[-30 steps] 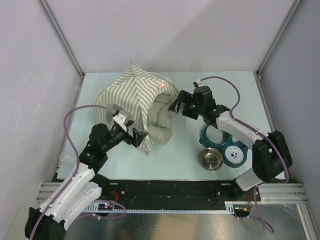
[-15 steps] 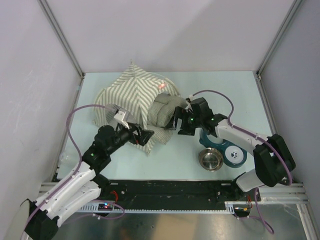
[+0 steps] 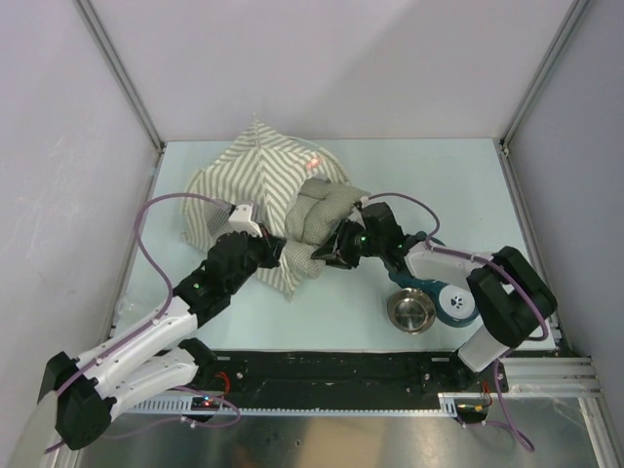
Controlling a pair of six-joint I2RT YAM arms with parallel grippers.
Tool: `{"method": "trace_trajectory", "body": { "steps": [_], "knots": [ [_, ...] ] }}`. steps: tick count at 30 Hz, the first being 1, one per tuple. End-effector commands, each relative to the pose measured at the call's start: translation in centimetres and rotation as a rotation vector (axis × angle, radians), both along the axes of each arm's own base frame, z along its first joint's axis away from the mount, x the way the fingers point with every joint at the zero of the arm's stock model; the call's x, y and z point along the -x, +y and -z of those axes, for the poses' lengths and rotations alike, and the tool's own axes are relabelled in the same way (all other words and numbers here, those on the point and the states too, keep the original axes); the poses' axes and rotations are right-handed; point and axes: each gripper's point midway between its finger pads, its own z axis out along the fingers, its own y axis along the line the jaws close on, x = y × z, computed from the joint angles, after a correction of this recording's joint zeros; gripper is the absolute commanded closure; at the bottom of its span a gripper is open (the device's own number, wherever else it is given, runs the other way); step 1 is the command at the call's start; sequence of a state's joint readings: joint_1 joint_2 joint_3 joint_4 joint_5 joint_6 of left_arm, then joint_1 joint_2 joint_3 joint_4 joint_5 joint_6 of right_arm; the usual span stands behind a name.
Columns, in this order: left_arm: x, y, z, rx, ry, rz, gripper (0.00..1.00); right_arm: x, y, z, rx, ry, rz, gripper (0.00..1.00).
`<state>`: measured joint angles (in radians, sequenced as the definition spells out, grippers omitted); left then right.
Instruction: Set up the pet tent
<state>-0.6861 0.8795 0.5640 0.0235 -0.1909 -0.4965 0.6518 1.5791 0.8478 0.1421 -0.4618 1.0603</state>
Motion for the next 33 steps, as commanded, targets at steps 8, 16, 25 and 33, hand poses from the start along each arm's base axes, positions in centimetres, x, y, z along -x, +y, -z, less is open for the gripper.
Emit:
{"method": "trace_trajectory", "body": {
  "steps": [8, 16, 25, 33],
  "knots": [
    [1.6, -0.1, 0.6, -0.024, 0.087, 0.022, 1.00, -3.4, 5.0, -8.4, -0.294, -0.193, 0.031, 1.00],
    [2.6, 0.7, 1.3, -0.095, 0.092, 0.055, 1.00, -5.9, 9.3, -9.2, -0.365, -0.190, 0.024, 1.00],
    [4.1, 0.0, 1.1, -0.107, 0.095, 0.165, 1.00, -7.4, 10.6, -7.9, -0.279, -0.181, -0.082, 1.00],
    [4.6, -0.3, -0.7, -0.098, 0.061, 0.214, 1.00, -2.5, 11.2, 1.9, -0.023, -0.072, -0.300, 1.00]
  ]
}}
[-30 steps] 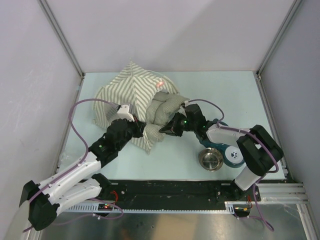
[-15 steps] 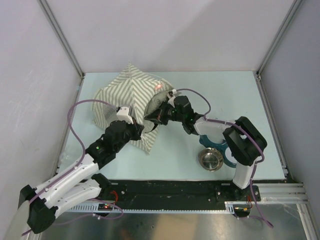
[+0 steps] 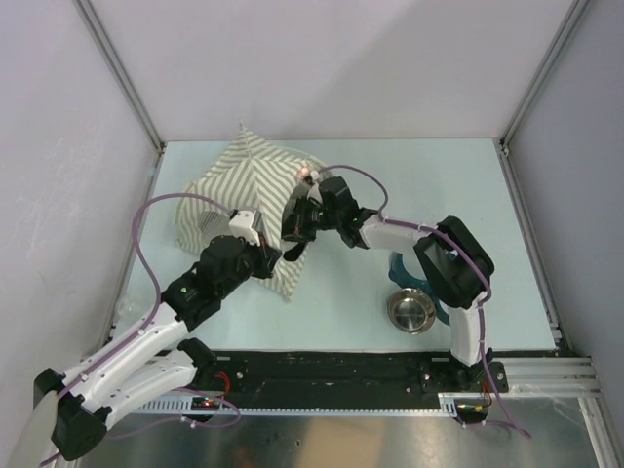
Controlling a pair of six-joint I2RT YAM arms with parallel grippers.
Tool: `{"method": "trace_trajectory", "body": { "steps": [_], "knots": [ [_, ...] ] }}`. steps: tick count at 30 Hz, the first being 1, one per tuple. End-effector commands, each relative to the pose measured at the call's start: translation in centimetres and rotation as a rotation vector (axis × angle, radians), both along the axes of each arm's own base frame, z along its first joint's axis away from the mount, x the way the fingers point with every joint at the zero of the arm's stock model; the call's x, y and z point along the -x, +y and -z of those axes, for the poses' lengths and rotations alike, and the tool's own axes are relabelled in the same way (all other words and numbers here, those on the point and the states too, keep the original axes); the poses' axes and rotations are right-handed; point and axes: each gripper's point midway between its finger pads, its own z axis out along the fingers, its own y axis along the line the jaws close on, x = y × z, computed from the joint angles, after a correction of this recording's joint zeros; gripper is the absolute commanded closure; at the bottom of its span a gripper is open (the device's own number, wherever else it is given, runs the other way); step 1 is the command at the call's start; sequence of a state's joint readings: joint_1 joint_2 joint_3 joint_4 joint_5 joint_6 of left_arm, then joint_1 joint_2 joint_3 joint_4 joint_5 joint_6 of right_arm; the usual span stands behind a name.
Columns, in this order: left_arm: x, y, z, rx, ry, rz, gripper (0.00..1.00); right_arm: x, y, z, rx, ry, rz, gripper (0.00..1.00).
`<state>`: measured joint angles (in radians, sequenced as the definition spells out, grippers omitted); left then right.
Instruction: Set up the pet tent
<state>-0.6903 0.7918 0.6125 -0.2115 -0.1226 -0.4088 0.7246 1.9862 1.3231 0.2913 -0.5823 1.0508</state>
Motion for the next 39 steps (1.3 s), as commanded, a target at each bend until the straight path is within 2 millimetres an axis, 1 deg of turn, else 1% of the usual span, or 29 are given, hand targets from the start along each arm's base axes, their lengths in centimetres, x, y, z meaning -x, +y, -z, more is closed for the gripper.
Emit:
{"method": "trace_trajectory", "body": {
  "steps": [1, 3, 5, 6, 8, 10, 12, 15, 18, 20, 22, 25, 27, 28, 29, 30, 31, 34, 38, 39],
  "knots": [
    [1.6, -1.3, -1.4, 0.023, 0.016, 0.112, 1.00, 3.9, 0.0, 6.3, 0.195, 0.055, -0.126, 0.98],
    [1.4, -1.2, -1.7, 0.024, 0.010, 0.102, 1.00, 5.1, -0.3, 7.2, 0.240, 0.064, -0.138, 0.94],
    [1.1, -0.9, -1.8, 0.021, 0.006, 0.088, 1.00, 5.5, -0.8, 7.7, 0.290, 0.067, -0.128, 0.83],
    [0.9, -0.7, -1.8, 0.021, 0.004, 0.078, 1.00, 5.3, -1.1, 7.8, 0.311, 0.059, -0.111, 0.78],
    [0.7, -0.4, -1.8, 0.023, 0.006, 0.058, 1.00, 4.7, -2.0, 7.2, 0.347, 0.032, -0.068, 0.65],
    [0.5, -0.2, -1.7, 0.026, 0.010, 0.044, 1.00, 3.7, -3.0, 5.6, 0.365, -0.006, -0.011, 0.56],
    [0.2, 0.1, -1.6, 0.028, 0.013, 0.026, 1.00, 2.8, -4.0, 4.1, 0.381, -0.033, 0.048, 0.49],
    [-0.1, 0.4, -1.5, 0.029, 0.018, 0.007, 1.00, 1.4, -5.9, 2.3, 0.396, -0.062, 0.145, 0.41],
    [-0.4, 0.7, -1.2, 0.025, 0.028, -0.001, 1.00, 0.8, -7.8, 0.7, 0.396, -0.077, 0.217, 0.33],
    [-0.5, 0.8, -1.2, 0.021, 0.030, -0.004, 1.00, 0.7, -9.3, 0.3, 0.412, -0.084, 0.257, 0.29],
    [-0.7, 0.8, -1.2, 0.017, 0.030, -0.003, 1.00, 0.5, -11.2, 0.5, 0.441, -0.088, 0.311, 0.25],
    [-0.7, 0.7, -1.0, 0.011, 0.034, 0.001, 1.00, -0.8, -13.8, 0.9, 0.481, -0.089, 0.406, 0.21],
    [-0.7, 0.7, -0.7, 0.006, 0.039, 0.005, 1.00, -2.2, -14.7, 1.4, 0.487, -0.092, 0.447, 0.18],
    [-0.7, 0.6, -0.6, 0.005, 0.044, 0.009, 1.00, -3.1, -14.9, 1.5, 0.476, -0.105, 0.462, 0.17],
    [-0.6, 0.6, -0.5, 0.004, 0.046, 0.011, 1.00, -3.8, -14.8, 1.8, 0.468, -0.110, 0.464, 0.17],
    [-0.6, 0.5, -0.3, 0.003, 0.052, 0.016, 1.00, -4.6, -14.6, 1.6, 0.444, -0.130, 0.473, 0.19],
    [-0.6, 0.5, -0.2, 0.001, 0.054, 0.018, 1.00, -5.3, -14.4, 1.6, 0.432, -0.150, 0.475, 0.23],
    [-0.6, 0.4, 0.0, 0.000, 0.061, 0.021, 1.00, -7.4, -13.4, 0.3, 0.361, -0.227, 0.497, 0.28],
    [-0.5, 0.1, 0.3, 0.000, 0.072, 0.035, 1.00, -9.5, -12.2, 0.1, 0.297, -0.254, 0.510, 0.30],
    [-0.4, 0.0, 0.3, 0.001, 0.077, 0.041, 1.00, -9.9, -11.7, -0.1, 0.274, -0.274, 0.506, 0.36]
  ]
}}
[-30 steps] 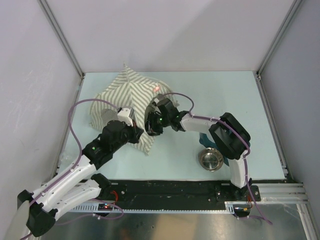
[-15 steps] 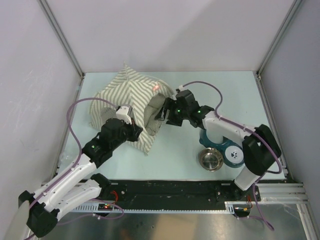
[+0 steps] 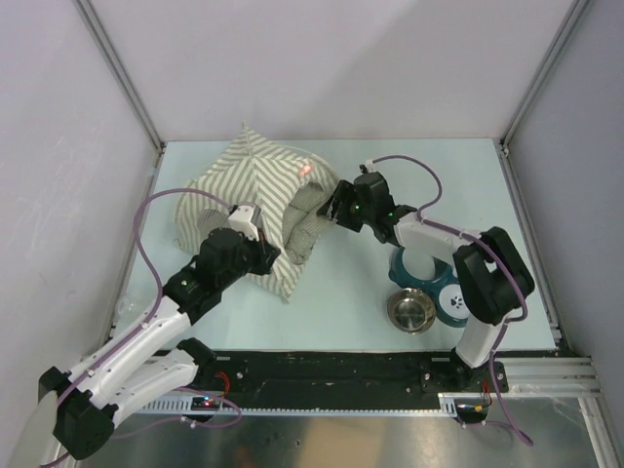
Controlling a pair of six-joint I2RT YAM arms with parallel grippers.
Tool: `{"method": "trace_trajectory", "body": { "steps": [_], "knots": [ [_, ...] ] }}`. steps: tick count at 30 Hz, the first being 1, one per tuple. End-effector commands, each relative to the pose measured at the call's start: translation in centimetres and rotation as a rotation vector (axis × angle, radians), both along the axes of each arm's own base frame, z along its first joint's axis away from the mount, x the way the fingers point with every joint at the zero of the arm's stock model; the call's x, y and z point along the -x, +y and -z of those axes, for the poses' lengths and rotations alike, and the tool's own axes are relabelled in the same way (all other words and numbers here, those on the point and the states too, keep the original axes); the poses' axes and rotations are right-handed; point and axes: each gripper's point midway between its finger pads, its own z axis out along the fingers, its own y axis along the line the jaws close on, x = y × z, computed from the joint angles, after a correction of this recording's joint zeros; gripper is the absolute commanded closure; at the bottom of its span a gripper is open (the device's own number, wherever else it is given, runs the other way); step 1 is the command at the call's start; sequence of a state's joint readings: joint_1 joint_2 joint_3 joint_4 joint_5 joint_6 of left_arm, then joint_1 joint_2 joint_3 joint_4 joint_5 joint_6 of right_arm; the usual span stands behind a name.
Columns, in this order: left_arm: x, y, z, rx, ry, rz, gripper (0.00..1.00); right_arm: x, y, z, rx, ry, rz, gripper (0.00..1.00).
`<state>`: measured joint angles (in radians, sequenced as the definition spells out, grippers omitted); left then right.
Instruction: Set up the pet tent
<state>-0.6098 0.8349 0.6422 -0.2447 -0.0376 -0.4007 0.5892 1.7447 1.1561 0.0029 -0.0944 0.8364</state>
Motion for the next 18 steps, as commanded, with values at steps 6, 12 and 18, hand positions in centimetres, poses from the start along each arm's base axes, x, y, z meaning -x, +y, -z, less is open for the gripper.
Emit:
{"method": "trace_trajectory", "body": {
  "steps": [6, 12, 18],
  "knots": [
    [0.6, -1.1, 0.2, 0.007, 0.041, 0.078, 1.00, -3.3, 5.8, -6.9, -0.262, -0.303, -0.151, 0.91],
    [0.9, -1.6, 0.5, 0.003, 0.050, 0.116, 1.00, 0.0, 9.5, -12.3, -0.505, -0.440, -0.373, 1.00],
    [1.1, -2.2, 0.4, 0.004, 0.054, 0.155, 1.00, -2.0, 10.3, -7.9, -0.547, -0.317, -0.301, 1.00]
  ]
}}
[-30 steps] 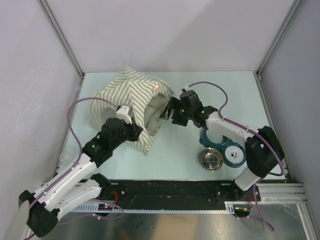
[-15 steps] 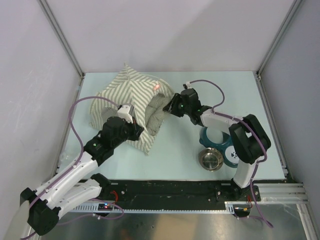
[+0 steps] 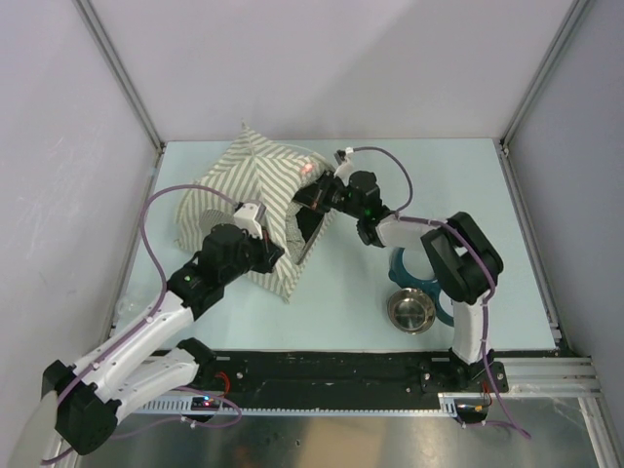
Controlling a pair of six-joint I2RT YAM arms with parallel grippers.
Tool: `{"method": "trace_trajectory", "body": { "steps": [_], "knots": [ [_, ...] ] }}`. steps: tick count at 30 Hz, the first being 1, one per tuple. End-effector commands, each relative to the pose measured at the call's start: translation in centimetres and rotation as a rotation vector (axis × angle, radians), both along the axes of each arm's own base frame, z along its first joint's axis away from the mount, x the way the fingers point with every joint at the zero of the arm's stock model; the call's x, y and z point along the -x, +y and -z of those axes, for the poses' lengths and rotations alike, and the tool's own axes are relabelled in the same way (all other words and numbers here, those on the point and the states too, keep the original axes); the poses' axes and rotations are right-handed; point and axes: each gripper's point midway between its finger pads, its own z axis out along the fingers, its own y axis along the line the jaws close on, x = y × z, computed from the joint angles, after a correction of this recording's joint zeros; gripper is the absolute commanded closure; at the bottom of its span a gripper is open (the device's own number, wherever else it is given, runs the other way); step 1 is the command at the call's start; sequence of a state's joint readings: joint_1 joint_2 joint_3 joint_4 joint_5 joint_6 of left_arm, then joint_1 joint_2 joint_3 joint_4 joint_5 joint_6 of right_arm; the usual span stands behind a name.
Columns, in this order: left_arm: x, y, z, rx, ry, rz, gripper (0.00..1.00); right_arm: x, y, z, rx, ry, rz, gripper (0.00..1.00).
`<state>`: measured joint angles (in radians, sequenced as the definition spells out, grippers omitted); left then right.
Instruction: Set up the pet tent
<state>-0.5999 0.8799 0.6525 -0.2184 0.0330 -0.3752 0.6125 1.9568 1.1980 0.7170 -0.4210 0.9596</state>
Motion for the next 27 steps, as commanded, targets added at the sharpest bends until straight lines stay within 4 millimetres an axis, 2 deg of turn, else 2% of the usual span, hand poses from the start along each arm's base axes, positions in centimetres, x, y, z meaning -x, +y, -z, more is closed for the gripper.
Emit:
{"method": "trace_trajectory", "body": {
  "steps": [1, 4, 8, 11, 14, 19, 24, 27],
  "knots": [
    [1.3, -1.1, 0.2, 0.003, 0.046, 0.096, 1.00, -1.1, 1.1, 1.2, -0.026, 0.025, 0.022, 1.00],
    [1.4, -1.1, 0.1, 0.008, 0.044, 0.099, 1.00, -2.8, 0.4, 5.4, 0.116, 0.104, 0.140, 1.00],
    [1.5, -1.1, 0.0, 0.017, 0.042, 0.097, 1.00, -4.0, -1.1, 10.2, 0.295, 0.184, 0.267, 1.00],
    [1.5, -1.1, 0.1, 0.020, 0.042, 0.094, 1.00, -4.4, -1.6, 12.3, 0.414, 0.190, 0.325, 0.97],
    [1.6, -1.1, 0.1, 0.023, 0.041, 0.091, 1.00, -4.7, -2.0, 13.6, 0.520, 0.175, 0.368, 0.88],
    [1.5, -0.9, 0.1, 0.023, 0.040, 0.081, 1.00, -4.5, -3.3, 12.5, 0.630, 0.145, 0.449, 0.67],
    [1.4, -0.9, 0.1, 0.021, 0.038, 0.076, 1.00, -2.6, -4.6, 10.9, 0.696, 0.160, 0.432, 0.32],
    [1.3, -0.8, 0.1, 0.015, 0.035, 0.070, 1.00, -1.2, -4.6, 9.1, 0.676, 0.145, 0.386, 0.21]
  ]
}}
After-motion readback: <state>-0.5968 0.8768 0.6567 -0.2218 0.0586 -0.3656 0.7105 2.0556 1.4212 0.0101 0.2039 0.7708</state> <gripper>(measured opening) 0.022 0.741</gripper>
